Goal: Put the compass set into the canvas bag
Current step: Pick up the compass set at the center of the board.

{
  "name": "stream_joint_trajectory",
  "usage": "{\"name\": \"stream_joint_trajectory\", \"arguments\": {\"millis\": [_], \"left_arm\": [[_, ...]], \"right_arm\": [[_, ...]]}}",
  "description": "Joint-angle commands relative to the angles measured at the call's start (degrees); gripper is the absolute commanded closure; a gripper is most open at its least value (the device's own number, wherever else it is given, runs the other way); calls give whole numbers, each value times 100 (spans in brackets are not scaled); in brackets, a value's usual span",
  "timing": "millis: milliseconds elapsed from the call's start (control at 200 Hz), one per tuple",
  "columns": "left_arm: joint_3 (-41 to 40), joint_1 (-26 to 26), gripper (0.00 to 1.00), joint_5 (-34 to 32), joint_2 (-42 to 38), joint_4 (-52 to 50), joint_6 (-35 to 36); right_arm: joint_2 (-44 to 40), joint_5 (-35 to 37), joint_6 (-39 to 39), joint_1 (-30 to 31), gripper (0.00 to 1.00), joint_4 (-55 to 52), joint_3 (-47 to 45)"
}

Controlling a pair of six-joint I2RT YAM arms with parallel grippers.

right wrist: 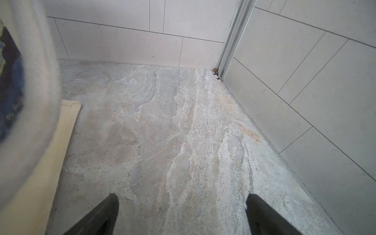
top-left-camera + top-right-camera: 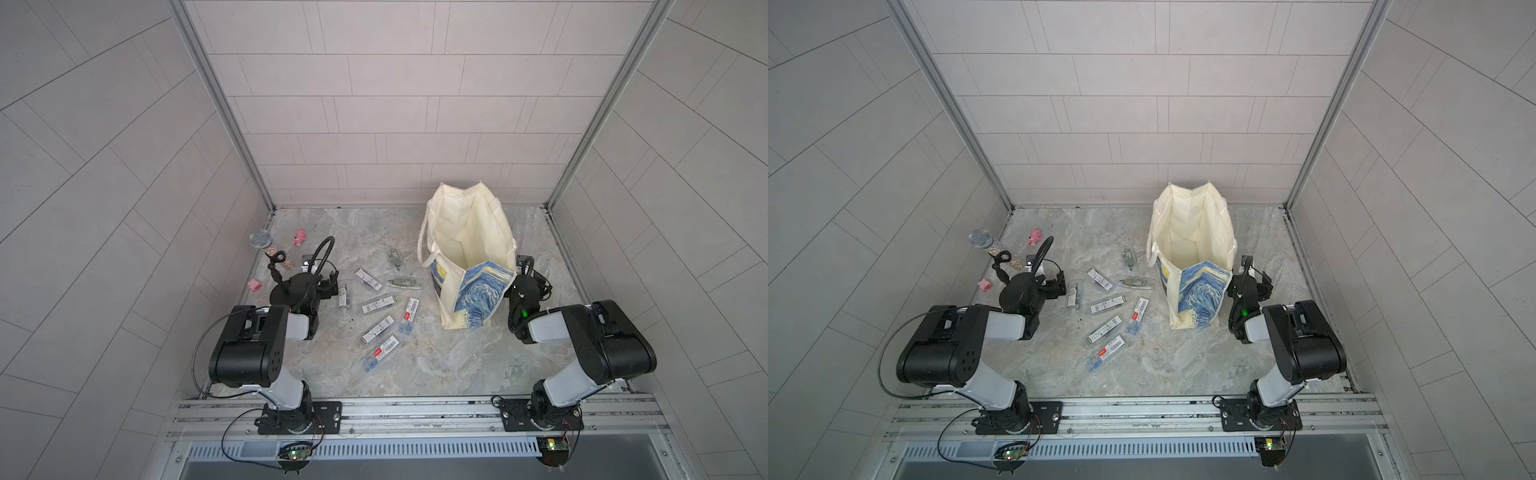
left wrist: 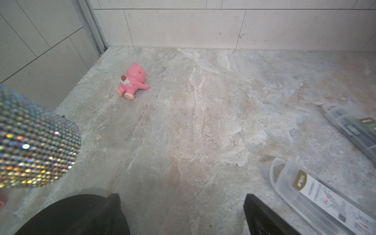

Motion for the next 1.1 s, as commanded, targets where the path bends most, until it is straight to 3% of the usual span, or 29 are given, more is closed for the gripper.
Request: {"name": "stream_joint_trajectory", "arguments": {"millis": [0,796,906,1046,1091], "left_arm": [[121,37,0,-215,35,233,-55],[186,46,0,-213,59,131,-59],[179,51,0,-181,47,135,-75],[124,33,1,-169,-26,203,-33],[248,35,2,-266,-164,-186,-69]], "right_arm": [[55,130,-115,41,1,180,33],[56,193,-115,87,0,168,48],[-1,-339,85,-210,0,202,-28],[-83,-112,126,-199,0,531,-235],[-233,-38,156,-201,1,671,-392]]}}
